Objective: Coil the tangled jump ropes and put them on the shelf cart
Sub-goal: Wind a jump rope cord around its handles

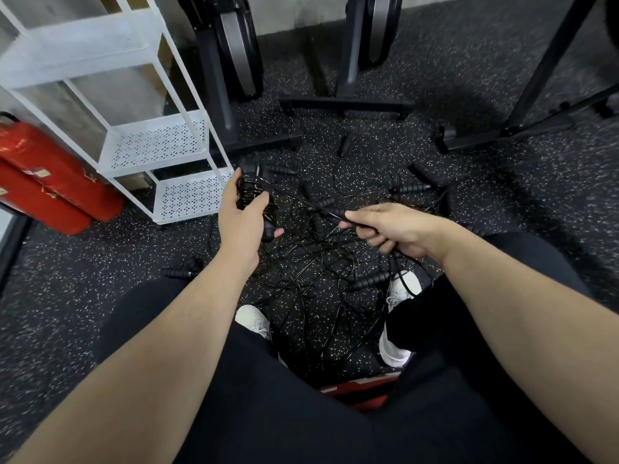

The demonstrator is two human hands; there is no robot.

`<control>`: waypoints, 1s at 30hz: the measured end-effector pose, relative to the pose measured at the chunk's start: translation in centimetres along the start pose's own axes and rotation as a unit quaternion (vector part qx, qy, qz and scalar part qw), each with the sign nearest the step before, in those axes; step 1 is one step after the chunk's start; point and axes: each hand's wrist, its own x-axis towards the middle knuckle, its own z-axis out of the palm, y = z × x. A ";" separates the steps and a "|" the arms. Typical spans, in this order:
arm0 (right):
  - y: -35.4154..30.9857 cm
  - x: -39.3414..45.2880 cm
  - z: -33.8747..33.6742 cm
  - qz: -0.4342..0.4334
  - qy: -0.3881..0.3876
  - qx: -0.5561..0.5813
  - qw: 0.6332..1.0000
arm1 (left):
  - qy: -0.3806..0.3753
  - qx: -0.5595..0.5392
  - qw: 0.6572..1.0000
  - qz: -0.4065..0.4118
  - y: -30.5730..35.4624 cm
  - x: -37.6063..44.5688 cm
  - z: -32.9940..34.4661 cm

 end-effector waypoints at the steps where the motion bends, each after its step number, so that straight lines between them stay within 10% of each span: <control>1: 0.0 0.0 0.0 0.012 0.000 0.011 1.000 | 0.003 -0.003 1.000 0.004 0.0 0.0 0.0; 9: -0.2 -0.1 0.1 -0.006 -0.017 0.063 0.998 | 0.008 -0.040 0.999 0.011 0.5 0.0 -0.3; 21: 0.2 1.5 -0.2 -0.002 0.190 0.301 0.934 | -0.086 -0.049 0.995 0.030 0.6 -2.5 1.7; 30: -1.0 -0.6 -0.5 -0.061 0.127 0.054 0.989 | -0.054 -0.123 0.991 -0.020 1.7 -1.6 0.2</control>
